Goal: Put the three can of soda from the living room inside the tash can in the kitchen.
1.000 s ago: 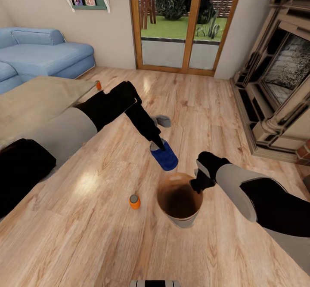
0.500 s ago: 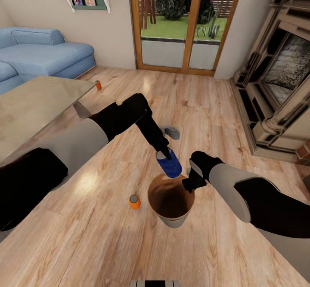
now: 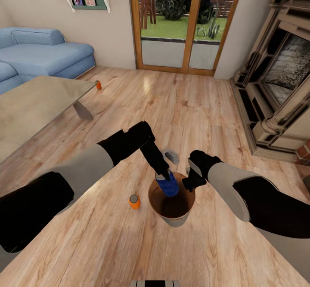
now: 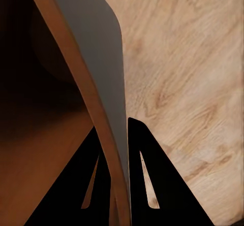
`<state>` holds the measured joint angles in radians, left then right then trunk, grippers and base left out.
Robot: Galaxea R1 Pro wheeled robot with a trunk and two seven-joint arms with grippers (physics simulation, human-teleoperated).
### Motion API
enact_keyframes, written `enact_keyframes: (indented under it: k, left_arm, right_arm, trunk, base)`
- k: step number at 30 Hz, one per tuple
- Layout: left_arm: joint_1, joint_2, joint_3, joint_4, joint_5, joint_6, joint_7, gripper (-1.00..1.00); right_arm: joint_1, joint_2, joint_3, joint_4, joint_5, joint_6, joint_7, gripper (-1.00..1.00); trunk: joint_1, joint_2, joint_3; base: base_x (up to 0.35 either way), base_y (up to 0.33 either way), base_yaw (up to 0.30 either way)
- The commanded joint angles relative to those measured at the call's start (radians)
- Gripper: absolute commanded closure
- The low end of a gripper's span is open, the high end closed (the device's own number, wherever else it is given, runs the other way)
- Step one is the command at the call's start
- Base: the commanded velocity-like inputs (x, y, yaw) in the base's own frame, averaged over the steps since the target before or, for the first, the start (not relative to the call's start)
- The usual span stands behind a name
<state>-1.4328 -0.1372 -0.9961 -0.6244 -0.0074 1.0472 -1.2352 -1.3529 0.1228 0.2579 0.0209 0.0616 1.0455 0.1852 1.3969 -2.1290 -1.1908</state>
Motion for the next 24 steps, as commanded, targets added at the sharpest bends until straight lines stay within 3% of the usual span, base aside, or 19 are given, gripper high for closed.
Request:
enact_keyframes:
  k: [1,6,12,17,20,24]
  left_arm:
    - [0.016,-0.002,-0.001,-0.012,0.000,0.000,0.009,1.00]
    - [0.046,-0.004,-0.001,-0.032,-0.017,0.000,0.016,1.00]
    - [0.140,-0.008,-0.001,-0.063,-0.118,0.000,0.018,1.00]
    - [0.157,-0.008,-0.001,-0.076,-0.132,0.000,0.019,1.00]
    - [0.187,-0.010,0.000,-0.080,-0.132,0.000,0.113,1.00]
    - [0.225,-0.012,0.000,-0.094,-0.132,0.000,0.163,1.00]
  right_arm:
    - [-0.001,0.001,-0.020,0.000,-0.028,0.002,0.006,1.00]
    - [-0.002,0.005,-0.021,0.000,-0.029,0.002,0.006,1.00]
    - [-0.008,0.025,-0.023,0.000,-0.034,0.002,0.006,1.00]
    - [-0.025,0.047,-0.025,0.004,-0.036,0.002,0.006,1.00]
    - [-0.031,0.052,-0.026,0.008,-0.037,0.002,0.007,1.00]
    - [-0.032,0.052,-0.027,0.010,-0.037,0.002,0.007,1.00]
  trunk:
    - [0.000,0.000,0.000]
    - [0.000,0.000,0.000]
    - [0.000,0.000,0.000]
    - [0.000,0.000,0.000]
    - [0.000,0.000,0.000]
    - [0.000,0.000,0.000]
  base:
    - [0.000,0.000,0.000]
    - [0.000,0.000,0.000]
    - [0.000,0.000,0.000]
    - [0.000,0.000,0.000]
    - [0.000,0.000,0.000]
    - [0.000,0.000,0.000]
